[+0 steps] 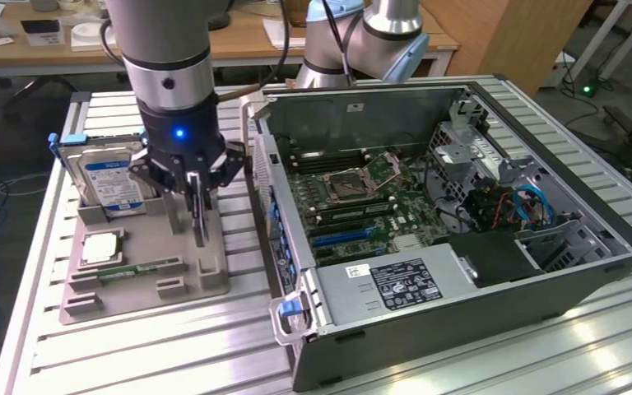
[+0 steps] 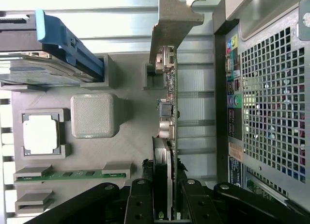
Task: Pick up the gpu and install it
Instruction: 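Pick up the gpu and move the gpu toward the slot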
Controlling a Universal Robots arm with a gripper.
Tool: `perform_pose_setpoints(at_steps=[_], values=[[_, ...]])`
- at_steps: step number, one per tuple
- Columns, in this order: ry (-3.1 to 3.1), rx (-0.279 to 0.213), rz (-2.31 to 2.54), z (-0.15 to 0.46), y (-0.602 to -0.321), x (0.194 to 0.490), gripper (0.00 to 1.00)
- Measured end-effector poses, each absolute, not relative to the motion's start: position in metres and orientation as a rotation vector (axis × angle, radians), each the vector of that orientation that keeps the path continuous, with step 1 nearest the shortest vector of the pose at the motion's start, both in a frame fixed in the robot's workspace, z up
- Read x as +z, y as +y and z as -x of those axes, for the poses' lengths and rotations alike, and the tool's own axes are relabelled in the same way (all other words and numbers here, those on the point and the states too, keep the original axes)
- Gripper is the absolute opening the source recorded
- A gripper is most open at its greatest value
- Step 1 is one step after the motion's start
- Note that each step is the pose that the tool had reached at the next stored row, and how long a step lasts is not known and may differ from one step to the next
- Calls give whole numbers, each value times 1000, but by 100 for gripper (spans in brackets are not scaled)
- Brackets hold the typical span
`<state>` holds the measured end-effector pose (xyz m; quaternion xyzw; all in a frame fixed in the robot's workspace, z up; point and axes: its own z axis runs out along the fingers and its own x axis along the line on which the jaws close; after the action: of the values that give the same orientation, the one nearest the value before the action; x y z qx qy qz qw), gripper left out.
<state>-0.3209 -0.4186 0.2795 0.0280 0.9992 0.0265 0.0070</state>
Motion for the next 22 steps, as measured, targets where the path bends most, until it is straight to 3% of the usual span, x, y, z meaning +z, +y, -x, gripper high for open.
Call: perform_pose_setpoints(at_steps=[22], values=[[3125,84,-87,321,-419,291,27]])
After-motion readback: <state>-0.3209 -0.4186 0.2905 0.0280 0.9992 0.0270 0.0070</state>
